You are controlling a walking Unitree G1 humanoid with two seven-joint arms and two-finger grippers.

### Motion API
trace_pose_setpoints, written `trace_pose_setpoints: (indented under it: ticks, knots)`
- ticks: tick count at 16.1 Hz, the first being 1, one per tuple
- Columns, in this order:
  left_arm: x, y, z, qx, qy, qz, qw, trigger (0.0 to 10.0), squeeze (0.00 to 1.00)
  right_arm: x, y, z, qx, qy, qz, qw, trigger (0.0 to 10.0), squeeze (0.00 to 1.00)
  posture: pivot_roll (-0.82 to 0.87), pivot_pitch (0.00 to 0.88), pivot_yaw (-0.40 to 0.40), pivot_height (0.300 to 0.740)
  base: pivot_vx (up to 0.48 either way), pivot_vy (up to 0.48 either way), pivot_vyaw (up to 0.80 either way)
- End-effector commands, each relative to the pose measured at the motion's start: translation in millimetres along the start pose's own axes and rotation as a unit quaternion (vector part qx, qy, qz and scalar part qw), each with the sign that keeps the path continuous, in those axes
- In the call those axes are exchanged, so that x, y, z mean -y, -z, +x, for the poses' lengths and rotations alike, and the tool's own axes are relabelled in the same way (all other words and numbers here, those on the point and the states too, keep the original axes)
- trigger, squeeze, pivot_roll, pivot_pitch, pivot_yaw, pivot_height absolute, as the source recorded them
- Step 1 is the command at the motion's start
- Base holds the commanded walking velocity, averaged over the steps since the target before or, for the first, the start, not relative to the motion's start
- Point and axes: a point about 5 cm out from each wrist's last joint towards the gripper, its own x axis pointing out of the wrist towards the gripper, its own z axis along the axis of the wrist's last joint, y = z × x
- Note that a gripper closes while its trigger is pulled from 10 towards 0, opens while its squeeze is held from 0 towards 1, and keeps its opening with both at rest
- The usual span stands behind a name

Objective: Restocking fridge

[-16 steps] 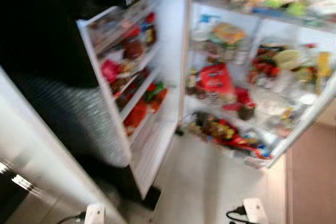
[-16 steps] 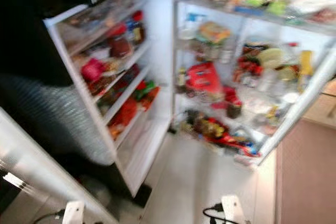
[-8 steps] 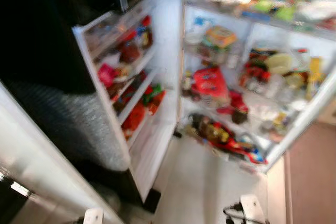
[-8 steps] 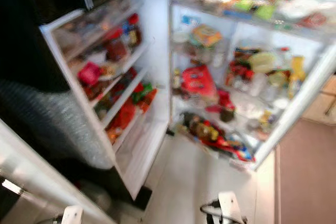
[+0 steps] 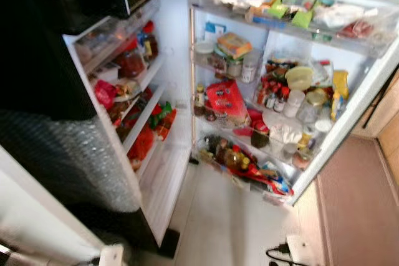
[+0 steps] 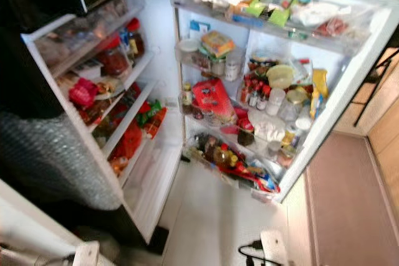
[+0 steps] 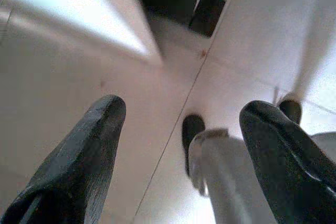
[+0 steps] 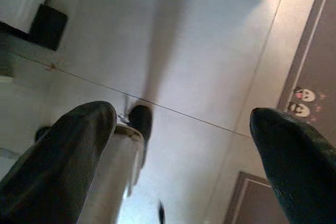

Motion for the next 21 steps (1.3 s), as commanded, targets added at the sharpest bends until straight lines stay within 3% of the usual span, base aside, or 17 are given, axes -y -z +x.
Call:
trace_pose_setpoints:
  ticks: [1, 3, 4, 5, 7, 9, 11, 12, 13, 14, 21]
  knots:
    - [0.1, -2.0, 0.5, -0.002, 0.000, 0.003, 1.000, 10.0, 0.00, 4.7, -1.3, -0.6, 0.009, 0.016, 0.022, 1.000, 10.0, 0.00, -0.09, 0.000, 0.019, 0.740, 0.000, 0.000, 0.00]
    - [-0.1, -1.5, 0.5, -0.004, 0.000, 0.005, 1.000, 10.0, 0.00, 6.9, 1.1, -1.0, 0.007, 0.042, 0.045, 0.998, 10.0, 0.00, -0.10, 0.000, 0.020, 0.740, 0.000, 0.000, 0.00]
    - [-0.5, -1.1, 0.4, -0.005, 0.000, 0.006, 1.000, 10.0, 0.00, 10.5, 1.1, -1.8, 0.020, 0.082, 0.061, 0.995, 10.0, 0.00, -0.10, 0.000, 0.022, 0.740, 0.000, 0.000, 0.00]
    - [-1.0, -0.8, 0.3, -0.005, -0.001, 0.006, 1.000, 10.0, 0.00, 15.6, 2.1, -3.6, 0.031, 0.144, 0.079, 0.986, 10.0, 0.00, -0.11, 0.000, 0.026, 0.740, 0.000, 0.000, 0.00]
    - [-2.1, -0.4, 0.1, -0.008, 0.001, 0.015, 1.000, 10.0, 0.00, 15.7, 6.6, -5.1, 0.038, 0.186, 0.147, 0.971, 10.0, 0.00, -0.14, 0.000, 0.054, 0.740, 0.000, 0.000, 0.00]
    - [-2.6, -0.2, 0.1, -0.009, 0.001, 0.018, 1.000, 10.0, 0.00, 16.3, 4.7, -5.6, 0.050, 0.192, 0.138, 0.970, 10.0, 0.00, -0.14, 0.000, 0.055, 0.740, 0.000, 0.000, 0.00]
    - [-3.4, -0.2, 0.0, -0.009, 0.000, 0.020, 1.000, 10.0, 0.00, 62.6, -30.9, -17.4, 0.126, 0.267, 0.138, 0.945, 10.0, 0.00, -0.14, 0.000, 0.051, 0.740, 0.000, 0.000, 0.00]
    - [-3.4, -0.1, -0.1, -0.007, -0.001, 0.017, 1.000, 10.0, 0.00, 76.6, -47.7, -24.1, 0.164, 0.301, 0.137, 0.929, 10.0, 0.00, -0.14, 0.000, 0.051, 0.740, 0.000, 0.000, 0.00]
    - [-3.4, 0.1, -0.1, -0.007, 0.000, 0.017, 1.000, 10.0, 0.00, 81.2, -56.8, -27.8, 0.184, 0.327, 0.145, 0.916, 10.0, 0.00, -0.15, 0.000, 0.052, 0.740, 0.000, 0.000, 0.00]
    - [-3.4, 0.2, -0.2, -0.007, 0.000, 0.018, 1.000, 10.0, 0.00, 81.9, -59.6, -28.6, 0.189, 0.331, 0.146, 0.913, 10.0, 0.00, -0.15, 0.000, 0.052, 0.740, 0.000, 0.000, 0.00]
    - [-2.7, 1.6, -0.3, -0.010, 0.004, 0.028, 1.000, 10.0, 0.00, 106.2, -128.0, -61.3, 0.332, 0.376, 0.138, 0.854, 10.0, 0.00, -0.17, 0.000, 0.048, 0.740, 0.000, 0.000, 0.00]
